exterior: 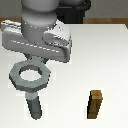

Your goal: Put the loop with the handle onto the peg.

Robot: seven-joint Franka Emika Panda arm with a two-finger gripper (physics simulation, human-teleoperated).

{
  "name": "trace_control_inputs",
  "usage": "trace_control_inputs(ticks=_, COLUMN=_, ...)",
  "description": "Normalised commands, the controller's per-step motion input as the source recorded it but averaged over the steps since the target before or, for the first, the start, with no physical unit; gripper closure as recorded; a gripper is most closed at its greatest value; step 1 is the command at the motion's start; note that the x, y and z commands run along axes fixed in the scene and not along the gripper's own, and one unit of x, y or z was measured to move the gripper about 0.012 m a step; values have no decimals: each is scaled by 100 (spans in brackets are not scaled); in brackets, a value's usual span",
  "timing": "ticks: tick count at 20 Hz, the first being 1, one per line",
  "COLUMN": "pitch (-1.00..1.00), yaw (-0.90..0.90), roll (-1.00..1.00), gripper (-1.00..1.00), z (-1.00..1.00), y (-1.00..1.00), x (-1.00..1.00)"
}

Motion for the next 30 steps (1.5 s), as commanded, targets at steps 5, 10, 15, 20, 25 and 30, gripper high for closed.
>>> trace_control_inputs(ticks=5, pitch=0, yaw=0, roll=0, gripper=100, z=-20, y=0, x=20)
trace_control_inputs(ticks=10, pitch=0, yaw=0, roll=0, gripper=100, z=-80, y=0, x=0)
trace_control_inputs(ticks=15, pitch=0, yaw=0, roll=0, gripper=100, z=-40, y=-20, x=0)
trace_control_inputs(ticks=20, pitch=0, yaw=0, roll=0, gripper=-100, z=-20, y=0, x=-20)
trace_control_inputs(ticks=25, pitch=0, yaw=0, roll=0, gripper=-100, z=0, y=0, x=0)
trace_control_inputs(ticks=30, pitch=0, yaw=0, roll=0, gripper=-100, z=0, y=0, x=0)
